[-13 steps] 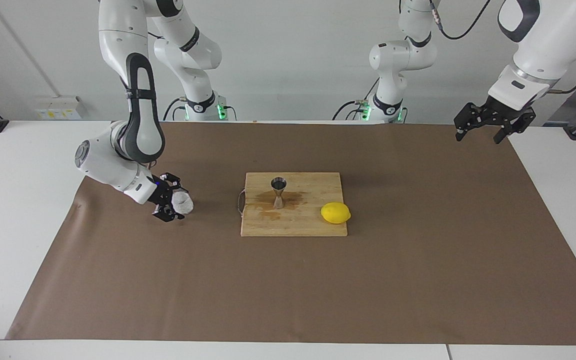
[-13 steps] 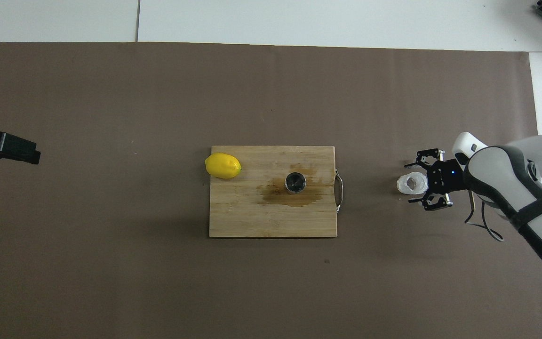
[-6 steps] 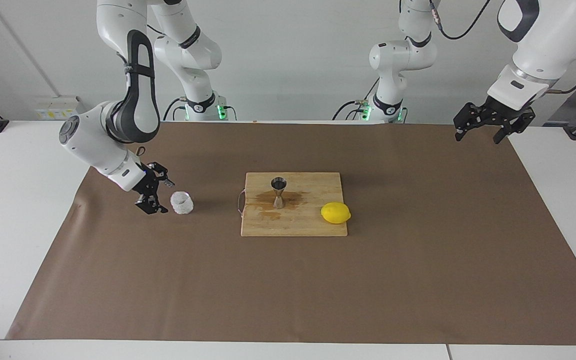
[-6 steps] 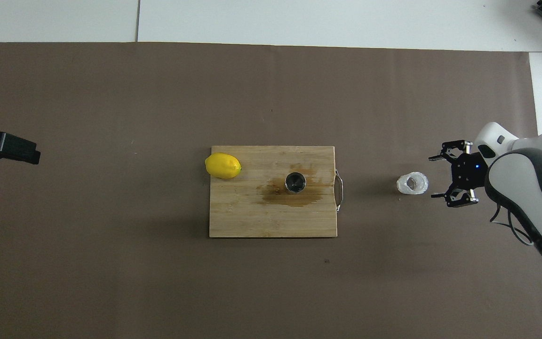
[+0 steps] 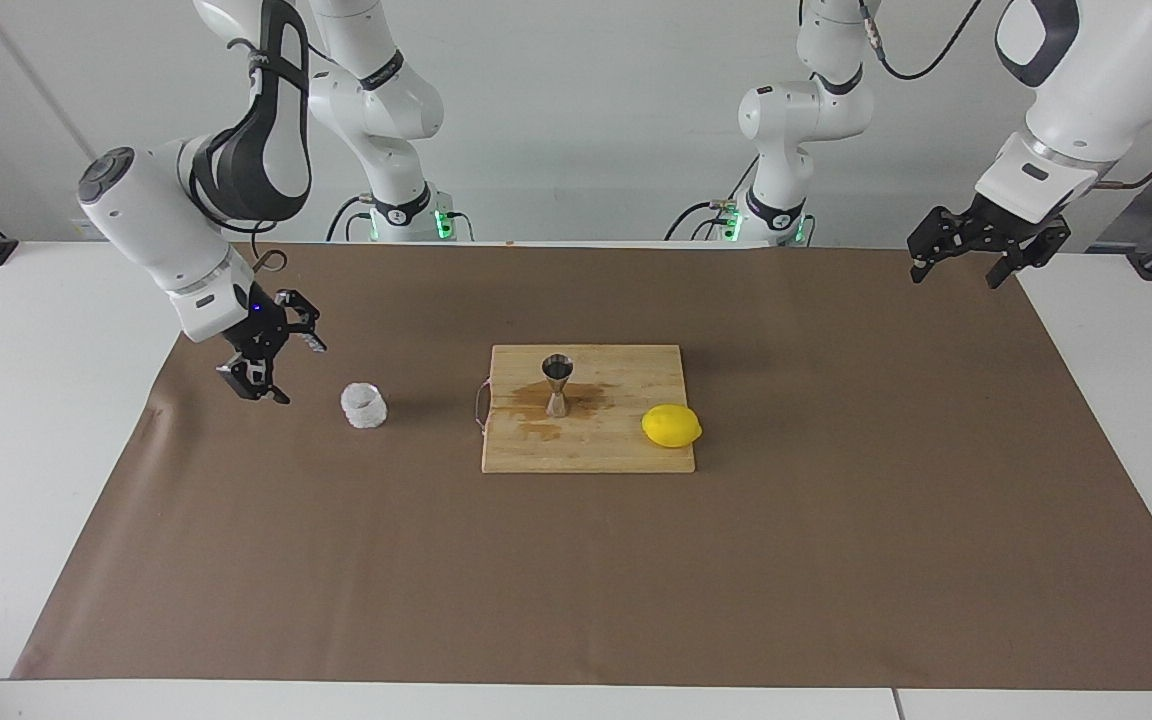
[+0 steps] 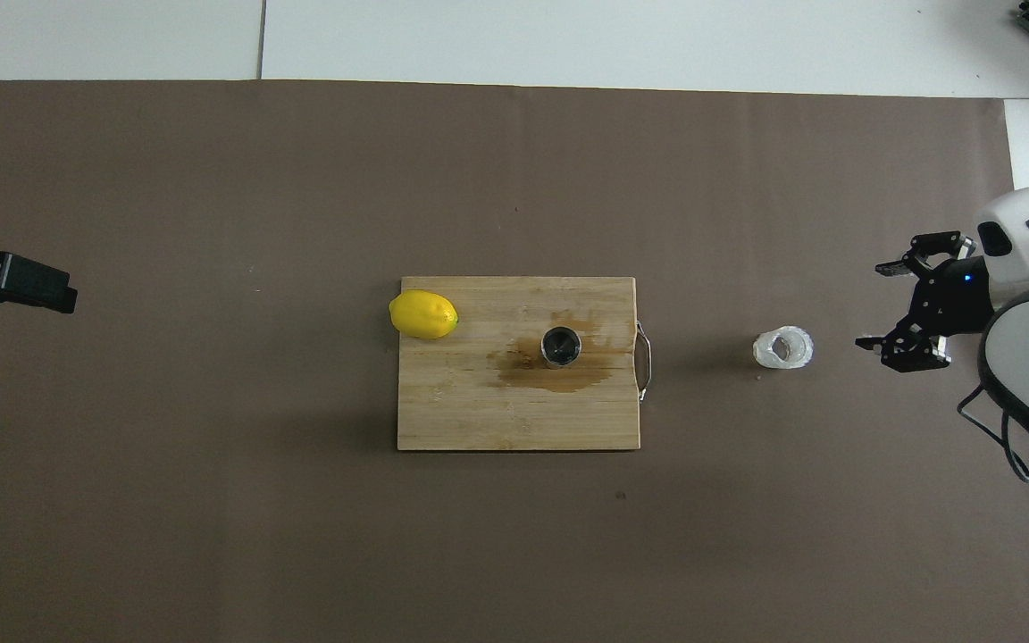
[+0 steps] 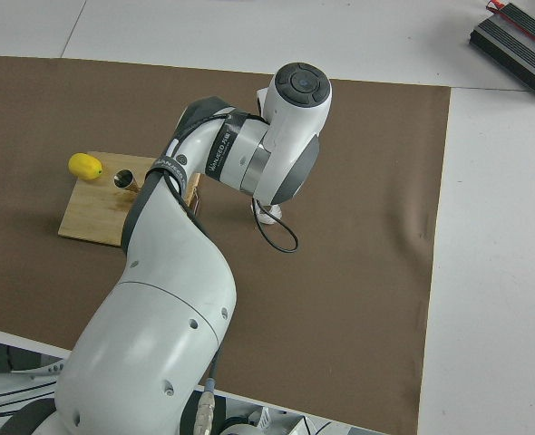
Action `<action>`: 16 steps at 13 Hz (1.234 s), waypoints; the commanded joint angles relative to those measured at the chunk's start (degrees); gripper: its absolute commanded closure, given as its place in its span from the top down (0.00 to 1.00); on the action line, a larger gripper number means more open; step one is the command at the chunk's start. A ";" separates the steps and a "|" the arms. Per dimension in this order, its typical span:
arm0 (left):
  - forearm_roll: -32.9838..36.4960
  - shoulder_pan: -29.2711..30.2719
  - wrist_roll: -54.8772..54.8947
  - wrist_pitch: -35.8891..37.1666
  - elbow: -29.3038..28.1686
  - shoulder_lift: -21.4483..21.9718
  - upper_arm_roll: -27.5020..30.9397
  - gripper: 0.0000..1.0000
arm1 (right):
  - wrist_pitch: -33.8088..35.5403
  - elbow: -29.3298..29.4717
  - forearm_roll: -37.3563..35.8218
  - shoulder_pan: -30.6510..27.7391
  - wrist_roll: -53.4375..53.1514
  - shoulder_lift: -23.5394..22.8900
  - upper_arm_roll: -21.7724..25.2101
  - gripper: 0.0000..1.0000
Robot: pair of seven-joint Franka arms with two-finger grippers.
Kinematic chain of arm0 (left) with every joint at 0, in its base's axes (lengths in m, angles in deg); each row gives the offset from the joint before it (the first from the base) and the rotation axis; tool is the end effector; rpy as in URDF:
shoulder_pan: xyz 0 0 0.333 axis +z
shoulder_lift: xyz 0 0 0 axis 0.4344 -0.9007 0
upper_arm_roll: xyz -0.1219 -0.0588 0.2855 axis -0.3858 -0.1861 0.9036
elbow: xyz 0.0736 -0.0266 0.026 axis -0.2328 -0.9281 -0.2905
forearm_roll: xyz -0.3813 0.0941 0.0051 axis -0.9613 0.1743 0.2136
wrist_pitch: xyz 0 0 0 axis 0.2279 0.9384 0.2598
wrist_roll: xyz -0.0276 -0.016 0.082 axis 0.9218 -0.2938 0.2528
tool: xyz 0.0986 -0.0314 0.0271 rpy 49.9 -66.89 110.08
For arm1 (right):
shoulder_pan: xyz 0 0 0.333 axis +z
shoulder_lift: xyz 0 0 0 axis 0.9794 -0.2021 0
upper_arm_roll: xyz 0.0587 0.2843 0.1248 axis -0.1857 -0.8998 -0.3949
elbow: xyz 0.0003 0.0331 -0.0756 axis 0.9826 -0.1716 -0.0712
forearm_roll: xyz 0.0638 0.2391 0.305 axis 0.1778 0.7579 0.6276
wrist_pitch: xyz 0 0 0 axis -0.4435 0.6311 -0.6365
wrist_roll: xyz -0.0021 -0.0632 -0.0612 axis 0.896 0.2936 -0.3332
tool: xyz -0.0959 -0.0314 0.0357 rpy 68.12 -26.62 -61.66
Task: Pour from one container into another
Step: 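Open the right gripper and withdraw it from the white cup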
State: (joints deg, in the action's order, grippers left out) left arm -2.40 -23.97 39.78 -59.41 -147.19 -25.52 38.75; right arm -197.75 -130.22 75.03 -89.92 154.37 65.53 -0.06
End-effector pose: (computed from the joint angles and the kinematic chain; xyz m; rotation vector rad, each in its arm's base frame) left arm 0.5502 -0.0218 0.6249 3.1223 -0.2270 -0.0564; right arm 0.5607 -0.0558 0.4523 -2.5183 -1.5927 -0.2752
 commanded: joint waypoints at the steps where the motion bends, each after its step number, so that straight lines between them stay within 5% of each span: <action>1: -0.18 -0.28 0.38 -1.22 -1.41 1.21 0.53 1.00 | 4.57 5.28 -4.57 1.81 -17.56 -0.28 -0.95 1.00; 9: -0.53 -0.37 0.46 -1.58 -1.41 1.04 0.53 1.00 | 13.27 14.96 -12.66 7.53 -60.03 -0.11 -1.57 1.00; 16: -0.44 -0.37 0.55 -1.49 -1.41 1.04 0.62 1.00 | 17.06 15.23 -14.25 10.08 -84.77 3.58 -1.83 1.00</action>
State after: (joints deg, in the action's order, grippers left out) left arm -2.47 -23.97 39.78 -59.94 -147.23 -25.51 38.76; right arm -181.57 -115.02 62.34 -80.44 73.52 68.44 -1.12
